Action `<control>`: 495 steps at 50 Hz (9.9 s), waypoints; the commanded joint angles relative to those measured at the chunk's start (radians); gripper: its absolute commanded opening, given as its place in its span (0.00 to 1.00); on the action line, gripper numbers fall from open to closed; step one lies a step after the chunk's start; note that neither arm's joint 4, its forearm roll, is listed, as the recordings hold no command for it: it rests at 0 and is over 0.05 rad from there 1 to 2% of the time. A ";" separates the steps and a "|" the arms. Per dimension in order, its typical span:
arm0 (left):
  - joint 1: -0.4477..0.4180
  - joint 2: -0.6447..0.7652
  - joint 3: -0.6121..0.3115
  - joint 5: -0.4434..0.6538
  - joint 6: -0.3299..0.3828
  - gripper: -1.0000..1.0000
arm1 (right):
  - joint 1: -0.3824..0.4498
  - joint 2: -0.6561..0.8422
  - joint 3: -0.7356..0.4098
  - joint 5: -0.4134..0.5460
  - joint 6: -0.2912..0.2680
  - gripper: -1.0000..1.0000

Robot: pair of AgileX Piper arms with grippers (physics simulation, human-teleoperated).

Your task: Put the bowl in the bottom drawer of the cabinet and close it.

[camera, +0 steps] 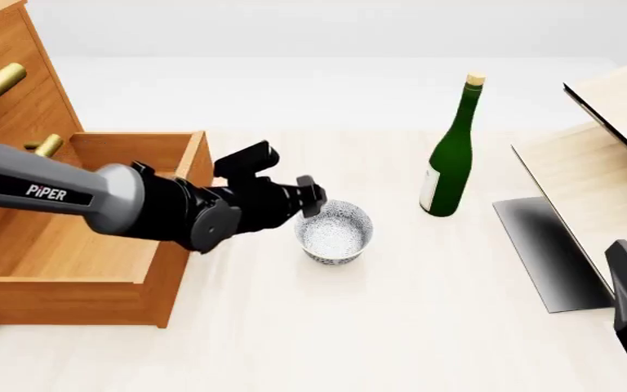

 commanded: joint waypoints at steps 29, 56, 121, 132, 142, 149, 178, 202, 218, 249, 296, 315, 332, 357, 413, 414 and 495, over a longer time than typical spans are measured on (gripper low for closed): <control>-0.032 0.096 0.030 -0.091 -0.093 1.00 | 0.000 0.000 0.000 0.000 0.000 1.00; -0.030 0.066 0.015 -0.072 -0.044 0.00 | 0.000 0.000 0.000 0.000 0.000 1.00; 0.022 -0.213 0.056 0.039 0.163 0.00 | 0.000 0.000 0.000 0.000 0.000 1.00; 0.039 -0.262 0.075 0.047 0.185 0.00 | 0.000 0.000 0.000 0.000 0.000 1.00; 0.047 -0.309 0.093 0.060 0.208 0.00 | 0.000 0.000 0.000 0.000 0.000 1.00; 0.061 -0.346 0.107 0.071 0.228 0.00 | 0.000 0.000 0.000 0.000 0.000 1.00; 0.165 -0.539 0.198 0.118 0.279 0.00 | 0.000 0.000 0.000 0.000 0.000 1.00; 0.264 -0.666 0.263 0.157 0.312 0.00 | 0.000 0.000 0.000 0.000 0.000 1.00; 0.330 -0.726 0.298 0.179 0.332 0.00 | 0.000 0.000 0.000 0.000 0.000 1.00; 0.485 -0.780 0.344 0.193 0.388 0.00 | 0.000 0.000 0.000 0.000 0.000 1.00; 0.624 -0.790 0.408 0.184 0.432 0.00 | 0.000 0.000 0.000 0.000 0.000 1.00; 0.642 -0.838 0.453 0.197 0.421 0.00 | 0.000 0.000 0.000 0.000 0.000 1.00; 0.672 -0.847 0.485 0.190 0.426 0.00 | 0.000 0.000 0.000 0.000 0.000 1.00; 0.704 -0.787 0.488 0.151 0.475 0.00 | 0.000 0.000 0.000 0.000 0.000 1.00; 0.718 -0.645 0.529 0.045 0.437 0.00 | 0.000 0.000 0.000 0.000 0.000 1.00; 0.718 -0.644 0.529 0.045 0.435 0.00 | 0.000 0.000 0.000 0.000 0.000 1.00; 0.769 -0.531 0.569 -0.031 0.437 1.00 | 0.000 0.000 0.000 0.000 0.000 1.00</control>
